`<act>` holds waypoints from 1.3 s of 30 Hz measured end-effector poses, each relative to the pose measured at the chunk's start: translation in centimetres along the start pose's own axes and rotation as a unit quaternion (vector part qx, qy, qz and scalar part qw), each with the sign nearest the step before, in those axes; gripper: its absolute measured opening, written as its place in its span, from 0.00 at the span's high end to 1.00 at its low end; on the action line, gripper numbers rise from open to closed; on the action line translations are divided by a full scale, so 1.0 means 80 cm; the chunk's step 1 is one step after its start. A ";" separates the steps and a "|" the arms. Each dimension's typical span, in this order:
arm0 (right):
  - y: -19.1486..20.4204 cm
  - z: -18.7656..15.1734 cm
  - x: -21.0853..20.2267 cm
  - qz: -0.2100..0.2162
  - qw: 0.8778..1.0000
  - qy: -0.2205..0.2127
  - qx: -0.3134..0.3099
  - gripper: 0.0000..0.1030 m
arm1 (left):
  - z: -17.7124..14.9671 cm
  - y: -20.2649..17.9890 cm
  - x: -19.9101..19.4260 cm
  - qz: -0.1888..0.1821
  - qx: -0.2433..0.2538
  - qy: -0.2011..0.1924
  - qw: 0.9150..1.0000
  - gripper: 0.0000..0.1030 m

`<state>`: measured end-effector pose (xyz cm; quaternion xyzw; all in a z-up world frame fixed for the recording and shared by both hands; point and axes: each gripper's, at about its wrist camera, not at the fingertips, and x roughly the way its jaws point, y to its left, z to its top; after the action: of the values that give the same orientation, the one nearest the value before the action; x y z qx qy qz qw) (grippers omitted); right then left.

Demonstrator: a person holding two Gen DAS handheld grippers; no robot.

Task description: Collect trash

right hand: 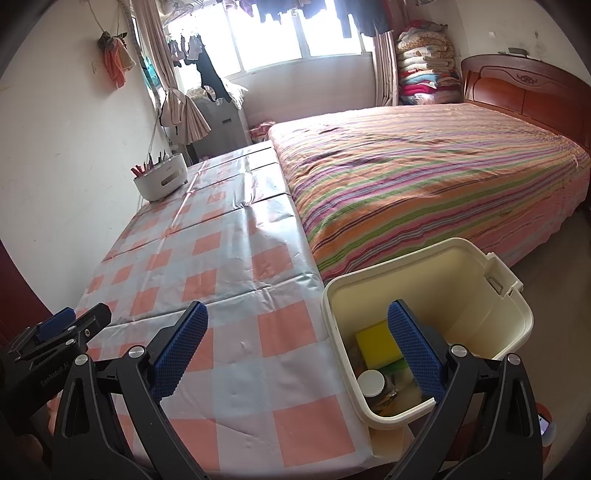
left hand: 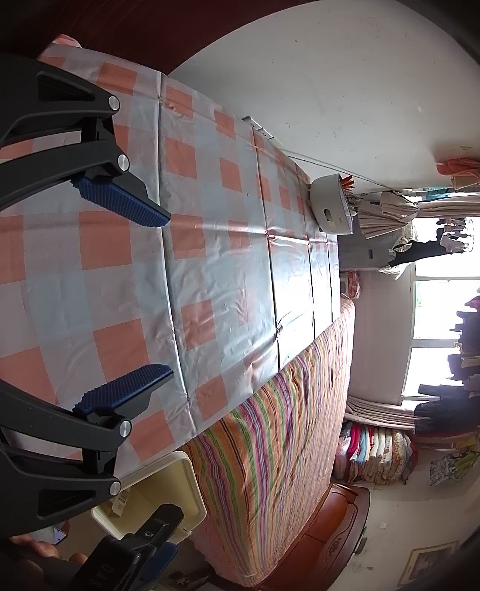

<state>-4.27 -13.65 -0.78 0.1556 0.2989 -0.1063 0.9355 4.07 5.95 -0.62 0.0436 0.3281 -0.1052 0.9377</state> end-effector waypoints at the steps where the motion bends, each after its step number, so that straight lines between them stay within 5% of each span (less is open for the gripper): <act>1: 0.000 0.000 -0.002 0.001 1.000 -0.001 -0.001 0.07 | 0.000 0.001 -0.001 0.001 -0.002 0.000 1.000 0.27; 15: -0.003 0.001 -0.015 0.007 1.000 -0.009 -0.004 0.07 | 0.002 -0.006 -0.002 -0.012 0.014 0.030 0.999 0.27; 19: -0.006 -0.001 -0.016 0.007 1.000 -0.010 0.000 0.07 | 0.002 -0.008 -0.003 -0.005 0.019 0.031 0.999 0.16; 39: -0.014 -0.002 -0.019 0.005 1.000 -0.011 0.008 0.07 | 0.001 -0.021 -0.005 -0.005 0.040 0.034 0.999 0.15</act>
<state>-5.93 -14.45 -0.25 0.1632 0.2870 -0.1055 0.9380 3.45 4.33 -0.33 0.0830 0.3557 -0.1210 0.9230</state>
